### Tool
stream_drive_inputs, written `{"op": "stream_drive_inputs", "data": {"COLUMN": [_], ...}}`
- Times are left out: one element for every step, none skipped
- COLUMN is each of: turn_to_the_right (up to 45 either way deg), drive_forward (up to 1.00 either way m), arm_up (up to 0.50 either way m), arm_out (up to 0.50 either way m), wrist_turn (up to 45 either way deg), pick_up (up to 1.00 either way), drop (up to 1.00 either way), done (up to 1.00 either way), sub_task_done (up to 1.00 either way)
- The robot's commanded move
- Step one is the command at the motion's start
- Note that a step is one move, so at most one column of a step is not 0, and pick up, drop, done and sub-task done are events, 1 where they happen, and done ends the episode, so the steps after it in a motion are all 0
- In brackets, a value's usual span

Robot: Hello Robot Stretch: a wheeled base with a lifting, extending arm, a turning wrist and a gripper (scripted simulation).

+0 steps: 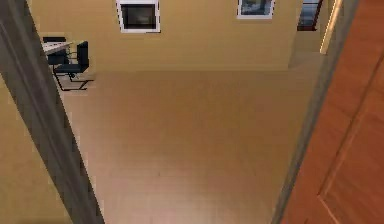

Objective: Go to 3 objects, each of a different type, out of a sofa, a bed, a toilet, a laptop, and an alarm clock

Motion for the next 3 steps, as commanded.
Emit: {"op": "stream_drive_inputs", "data": {"turn_to_the_right": [0.0,45.0,0.0], "drive_forward": [0.85,0.0,0.3], "arm_up": [0.0,0.0,0.0], "arm_out": [0.0,0.0,0.0], "wrist_turn": [0.0,0.0,0.0], "pick_up": [0.0,0.0,0.0], "drop": [0.0,0.0,0.0], "done": [0.0,0.0,0.0], "sub_task_done": [0.0,0.0,0.0]}}
